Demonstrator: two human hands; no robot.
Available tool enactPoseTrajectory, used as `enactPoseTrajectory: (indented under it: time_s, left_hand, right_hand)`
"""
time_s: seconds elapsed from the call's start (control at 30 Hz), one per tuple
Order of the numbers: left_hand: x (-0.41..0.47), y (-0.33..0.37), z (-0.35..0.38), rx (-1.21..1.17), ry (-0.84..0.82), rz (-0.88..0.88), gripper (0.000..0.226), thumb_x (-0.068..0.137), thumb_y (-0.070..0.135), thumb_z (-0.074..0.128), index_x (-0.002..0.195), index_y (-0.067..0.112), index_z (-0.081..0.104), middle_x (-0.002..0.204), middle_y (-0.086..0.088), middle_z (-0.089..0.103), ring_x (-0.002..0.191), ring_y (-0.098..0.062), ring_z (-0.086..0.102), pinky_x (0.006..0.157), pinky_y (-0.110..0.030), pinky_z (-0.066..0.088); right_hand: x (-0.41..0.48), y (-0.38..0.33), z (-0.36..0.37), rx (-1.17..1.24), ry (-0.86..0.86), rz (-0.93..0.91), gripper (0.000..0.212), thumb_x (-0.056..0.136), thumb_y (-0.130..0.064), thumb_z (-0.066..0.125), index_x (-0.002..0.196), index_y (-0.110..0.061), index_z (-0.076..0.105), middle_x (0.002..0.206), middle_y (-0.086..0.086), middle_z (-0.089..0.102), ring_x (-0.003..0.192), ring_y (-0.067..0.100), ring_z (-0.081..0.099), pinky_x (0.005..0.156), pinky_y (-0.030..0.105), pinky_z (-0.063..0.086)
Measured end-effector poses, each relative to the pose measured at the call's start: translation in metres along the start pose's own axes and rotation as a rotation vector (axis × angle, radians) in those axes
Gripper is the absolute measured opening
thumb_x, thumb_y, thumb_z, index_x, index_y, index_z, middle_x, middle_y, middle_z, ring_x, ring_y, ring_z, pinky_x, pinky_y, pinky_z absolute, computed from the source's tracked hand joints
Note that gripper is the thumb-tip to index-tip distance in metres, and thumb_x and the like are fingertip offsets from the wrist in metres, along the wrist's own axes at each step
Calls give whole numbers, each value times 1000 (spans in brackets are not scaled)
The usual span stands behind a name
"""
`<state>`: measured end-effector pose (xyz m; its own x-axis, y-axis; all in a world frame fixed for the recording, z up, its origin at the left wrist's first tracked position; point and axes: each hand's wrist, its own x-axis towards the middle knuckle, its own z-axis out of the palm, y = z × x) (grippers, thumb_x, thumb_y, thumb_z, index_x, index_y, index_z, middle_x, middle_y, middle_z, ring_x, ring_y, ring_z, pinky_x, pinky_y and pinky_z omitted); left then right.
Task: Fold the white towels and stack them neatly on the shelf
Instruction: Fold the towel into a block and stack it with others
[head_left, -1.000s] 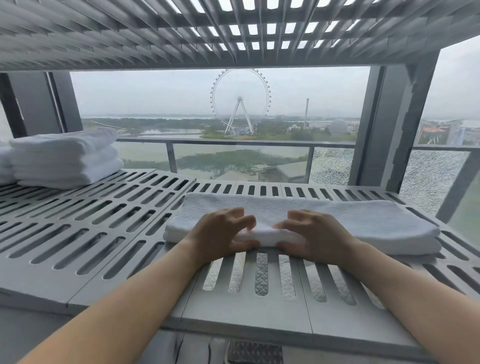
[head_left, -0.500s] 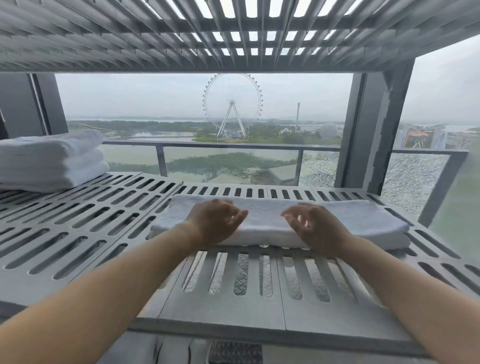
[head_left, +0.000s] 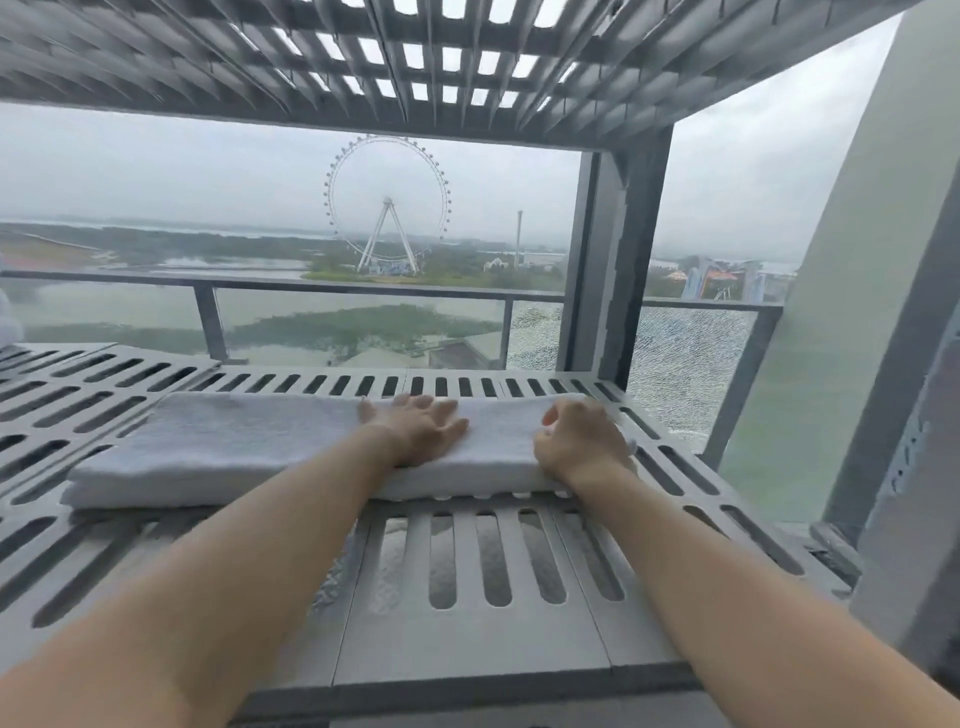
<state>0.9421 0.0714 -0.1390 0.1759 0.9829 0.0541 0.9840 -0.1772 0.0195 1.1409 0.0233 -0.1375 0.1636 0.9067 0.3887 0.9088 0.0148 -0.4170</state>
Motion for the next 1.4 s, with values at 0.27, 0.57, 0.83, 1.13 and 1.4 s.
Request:
enactPoseTrajectory:
  time_s: [0.27, 0.57, 0.83, 1.13, 1.4]
  left_hand:
    - [-20, 6, -3, -63, -79, -59, 67, 85, 73, 13, 145, 43, 5, 157, 7, -7, 144, -20, -7, 104, -70, -6]
    - [-62, -30, -11, -118, -93, -148, 71, 83, 74, 10, 146, 40, 9, 157, 7, -3, 144, -17, -7, 108, -66, -7]
    - [-76, -47, -3, -5, -42, -20, 58, 91, 64, 16, 144, 45, 5, 157, 10, -3, 144, -16, -5, 104, -68, -5]
    - [-86, -52, -13, -287, 66, 152, 46, 91, 51, 46, 134, 40, 39, 148, 10, 32, 136, -14, 26, 111, -56, 20]
    - [-111, -114, -35, -295, 53, 336, 29, 93, 41, 48, 119, 33, 58, 131, 8, 53, 117, -10, 48, 102, -29, 34]
  right_hand:
    - [4, 19, -7, -49, -21, 19, 20, 82, -18, 56, 99, -24, 62, 115, 4, 57, 112, 26, 46, 89, 41, 34]
    - [11, 31, -11, 133, -102, 244, 51, 78, -21, 55, 125, -7, 45, 130, 18, 41, 108, 33, 48, 77, 33, 44]
    - [18, 29, -18, 138, -180, 374, 39, 68, -30, 60, 100, -7, 53, 90, 8, 60, 89, 28, 56, 81, 37, 48]
    - [24, 4, -66, 786, -528, 503, 12, 80, -17, 62, 87, -8, 58, 80, 9, 60, 66, 20, 57, 49, 28, 51]
    - [-7, -159, -56, 854, 64, 2, 34, 66, -8, 77, 89, -26, 60, 78, -8, 57, 67, 8, 58, 63, 23, 51]
